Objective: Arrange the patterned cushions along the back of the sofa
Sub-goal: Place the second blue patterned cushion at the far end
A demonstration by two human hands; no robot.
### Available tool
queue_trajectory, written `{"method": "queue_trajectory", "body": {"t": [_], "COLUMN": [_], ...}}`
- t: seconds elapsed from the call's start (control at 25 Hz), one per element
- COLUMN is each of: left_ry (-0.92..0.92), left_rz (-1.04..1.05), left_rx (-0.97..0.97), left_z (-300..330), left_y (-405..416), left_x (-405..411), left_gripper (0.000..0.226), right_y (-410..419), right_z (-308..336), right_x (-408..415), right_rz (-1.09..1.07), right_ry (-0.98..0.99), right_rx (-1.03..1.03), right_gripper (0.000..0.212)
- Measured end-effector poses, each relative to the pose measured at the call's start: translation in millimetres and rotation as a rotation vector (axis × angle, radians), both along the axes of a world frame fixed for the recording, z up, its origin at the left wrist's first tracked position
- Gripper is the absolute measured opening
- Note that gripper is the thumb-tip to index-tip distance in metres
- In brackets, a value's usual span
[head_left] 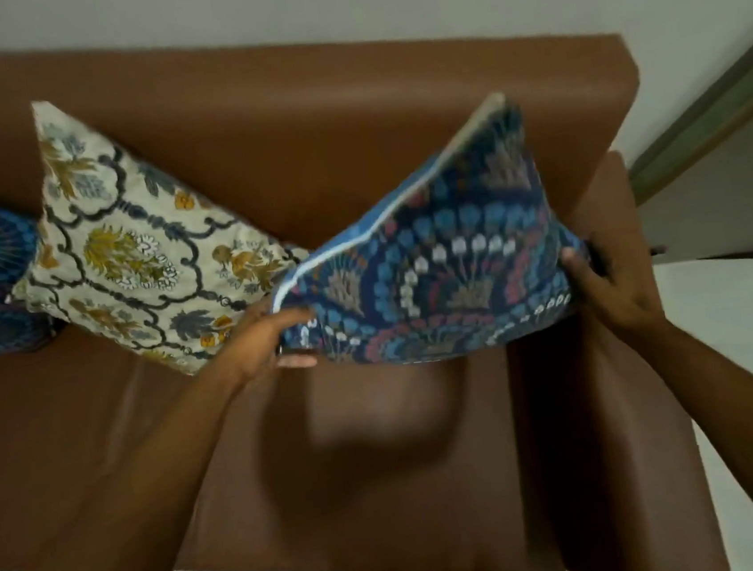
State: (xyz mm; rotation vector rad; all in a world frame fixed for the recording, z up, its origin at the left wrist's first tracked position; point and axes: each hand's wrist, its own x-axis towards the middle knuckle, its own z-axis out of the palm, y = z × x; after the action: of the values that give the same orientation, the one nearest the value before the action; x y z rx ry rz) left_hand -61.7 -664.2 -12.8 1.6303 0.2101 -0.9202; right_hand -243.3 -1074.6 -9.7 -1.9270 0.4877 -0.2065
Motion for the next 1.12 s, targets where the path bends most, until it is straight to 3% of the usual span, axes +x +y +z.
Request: {"method": "queue_trajectory", "body": {"t": [0.08,0.24,0.36,0.48,0.64,0.72,0.8,0.88,0.96,1.04,1.12], "left_ry": [-0.098,-0.242,-0.339,-0.400,-0.402,-0.426,-0.387,-0.330,-0.192,-0.025,-0.015], "left_rz": [-0.003,-0.095,-0.048,-0.002,-0.037,0.065,0.238,0.454,0.653,0.637,0.567], "left_rx": [0.031,0.229,0.215,0.152,0.231,0.261,0.226,0.178,0.177,0.135,-0.034], "left_z": [6.9,-19.0,-34.9,-36.3,-47.9,-48.6,-48.0,-51.6,-56.5,-63.3,-64.7], "left_y": [-38.8,-75.9,-78.1,-80.5,-81.3,-72.6,-49.2,-6.3,42.5,94.2,131.6], "left_x": [29.7,30.2,28.8,31.8,22.5,9.5,-6.7,-22.4,-23.8,-5.2,24.9], "left_gripper": [0.023,0.026,0.022,0.015,0.024,0.031,0.033,0.035,0.046,0.050,0.051], "right_y": [-9.0,-7.5,-6.8,-6.8,-1.1,12.3,41.8,94.8,160.9,225.6,272.1], "right_z": [14.5,-14.4,-21.6,-15.2,-9.9,-0.8,8.9,12.7,16.2,16.8,14.6], "right_x": [11.5,0.1,-3.5,-6.5,-9.2,-12.8,-17.7,-3.6,40.3,104.5,169.8], "right_rz": [-0.044,-0.001,-0.078,-0.217,-0.242,-0.338,-0.381,-0.297,-0.096,0.131,0.309], "right_ry": [-0.073,0.103,0.077,0.030,0.216,0.278,0.139,-0.085,-0.146,-0.071,0.071], "right_rx": [0.008,0.050,0.062,-0.112,-0.140,-0.298,-0.479,-0.545,-0.440,-0.339,-0.283], "right_gripper": [0.032,0.070,0.073,0.072,0.085,0.091,0.081,0.064,0.051,0.057,0.081]}}
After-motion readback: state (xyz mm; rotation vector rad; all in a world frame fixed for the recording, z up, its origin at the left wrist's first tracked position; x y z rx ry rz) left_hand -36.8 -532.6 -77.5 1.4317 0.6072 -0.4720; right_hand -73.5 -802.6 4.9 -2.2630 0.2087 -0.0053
